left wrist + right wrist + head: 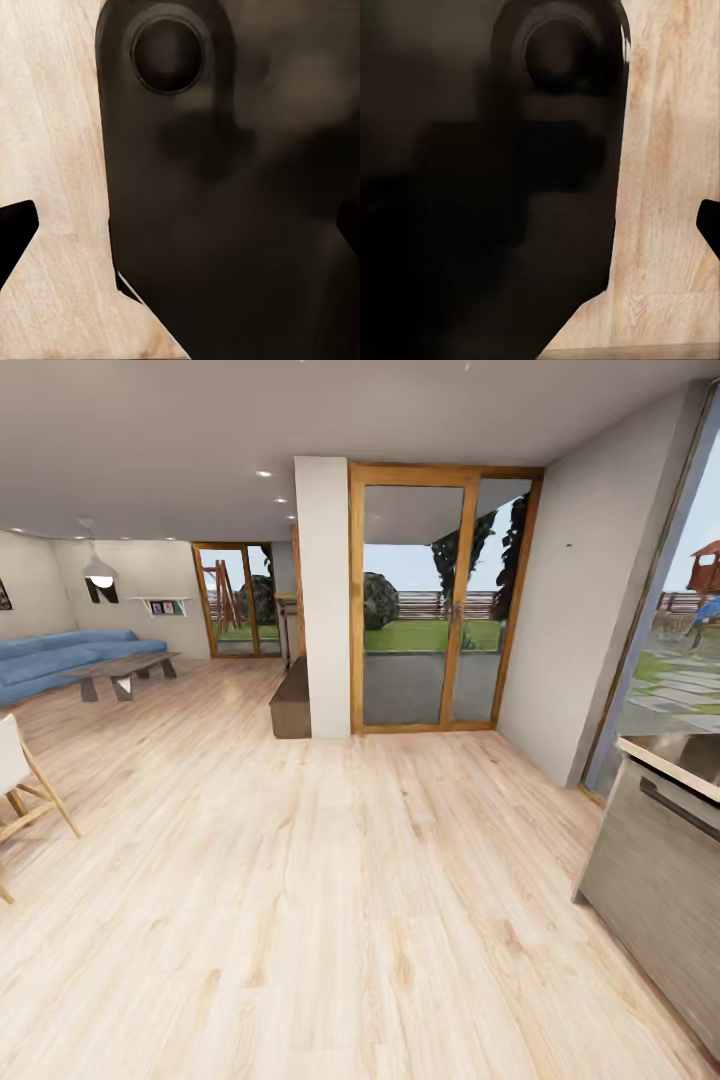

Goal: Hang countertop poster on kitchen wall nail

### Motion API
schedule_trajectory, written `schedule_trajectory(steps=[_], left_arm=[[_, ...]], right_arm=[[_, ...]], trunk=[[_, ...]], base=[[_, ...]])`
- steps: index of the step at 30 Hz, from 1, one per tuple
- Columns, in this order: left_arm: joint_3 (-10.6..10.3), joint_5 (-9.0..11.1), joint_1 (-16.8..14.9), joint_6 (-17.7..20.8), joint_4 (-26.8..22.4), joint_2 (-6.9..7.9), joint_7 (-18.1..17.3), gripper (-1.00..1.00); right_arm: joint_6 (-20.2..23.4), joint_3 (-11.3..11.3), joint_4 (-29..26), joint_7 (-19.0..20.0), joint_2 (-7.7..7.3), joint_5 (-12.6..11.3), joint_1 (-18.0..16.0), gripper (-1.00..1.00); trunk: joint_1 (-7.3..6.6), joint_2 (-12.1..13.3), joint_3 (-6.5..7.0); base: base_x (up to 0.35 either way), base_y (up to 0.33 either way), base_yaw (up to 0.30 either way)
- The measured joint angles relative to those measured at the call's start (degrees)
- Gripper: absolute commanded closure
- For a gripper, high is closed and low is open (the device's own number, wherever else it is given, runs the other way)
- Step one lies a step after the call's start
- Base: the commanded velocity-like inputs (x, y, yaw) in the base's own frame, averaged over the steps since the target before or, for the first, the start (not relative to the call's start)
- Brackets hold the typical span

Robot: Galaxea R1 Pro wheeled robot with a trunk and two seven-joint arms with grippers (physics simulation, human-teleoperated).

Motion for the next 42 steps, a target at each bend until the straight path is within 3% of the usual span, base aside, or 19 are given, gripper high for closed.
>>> schedule_trajectory(steps=[12,15,20,26,28,29,30,31,37,42], left_arm=[[0.2,-0.3,3.8,-0.4,-3.7,-0.51,0.1,-1.00],[0.2,-0.3,4.7,-0.4,-4.7,-0.51,0.1,-1.00],[0.0,-0.4,4.4,-0.7,-6.3,-0.84,0.0,-1.00],[0.1,-0.4,2.4,-2.1,-8.2,-2.60,0.3,-1.00],[0.6,-0.4,1.8,-2.8,-8.9,-1.97,0.3,-1.00],[1.3,-0.3,1.6,-3.7,-12.4,-1.75,0.3,-1.00],[1.6,-0.3,1.5,-4.2,-20.7,-1.68,0.3,-1.00],[1.8,-0.3,1.5,-4.6,-30.5,-1.62,0.3,-1.00],[3.2,-0.4,1.5,-8.2,-33.2,-1.36,0.4,-1.00],[3.8,-0.4,1.5,-8.9,-35.6,-0.98,0.3,-1.00]], right_arm=[[-3.7,0.1,-4.0,-2.5,-3.86,0.2,-3.9,-1.00],[-4.6,0.1,-5.0,-2.5,-4.13,0.2,-4.9,-1.00],[-5.6,0.0,-6.6,-2.1,-3.81,0.1,-6.0,-1.00],[-3.7,-0.4,-8.5,-0.3,-5.67,-0.3,-7.1,-1.00],[-3.0,-0.5,-9.2,-0.1,-6.31,-0.4,-7.3,-1.00],[-3.9,-0.6,-14.0,-0.1,-8.15,-0.4,-7.3,-1.00],[-4.8,-0.5,-18.7,-0.1,-8.38,-0.3,-7.5,-1.00],[-5.8,-0.5,-18.9,-0.1,-8.45,-0.4,-7.3,-1.00],[-13.1,-0.6,-20.1,-0.3,-8.67,-0.4,-7.4,-1.00],[-14.2,-0.6,-21.0,-0.3,-8.73,-0.5,-7.4,-1.00]], trunk=[[0.00,0.0,0.02],[0.00,0.0,0.02],[0.00,0.0,0.02],[0.00,0.0,0.02],[0.00,0.0,0.02],[0.00,0.0,0.01],[0.00,0.0,0.03],[0.00,0.0,0.04],[0.00,0.0,0.02],[0.00,0.0,0.02]], base=[[0.000,0.000,0.005],[0.000,0.000,0.005],[0.000,0.000,0.004],[0.000,0.000,0.000],[0.000,0.000,0.000],[0.000,0.000,0.000],[0.000,0.000,0.000],[0.000,0.000,0.000],[0.000,0.000,0.000],[0.000,0.000,0.000]])
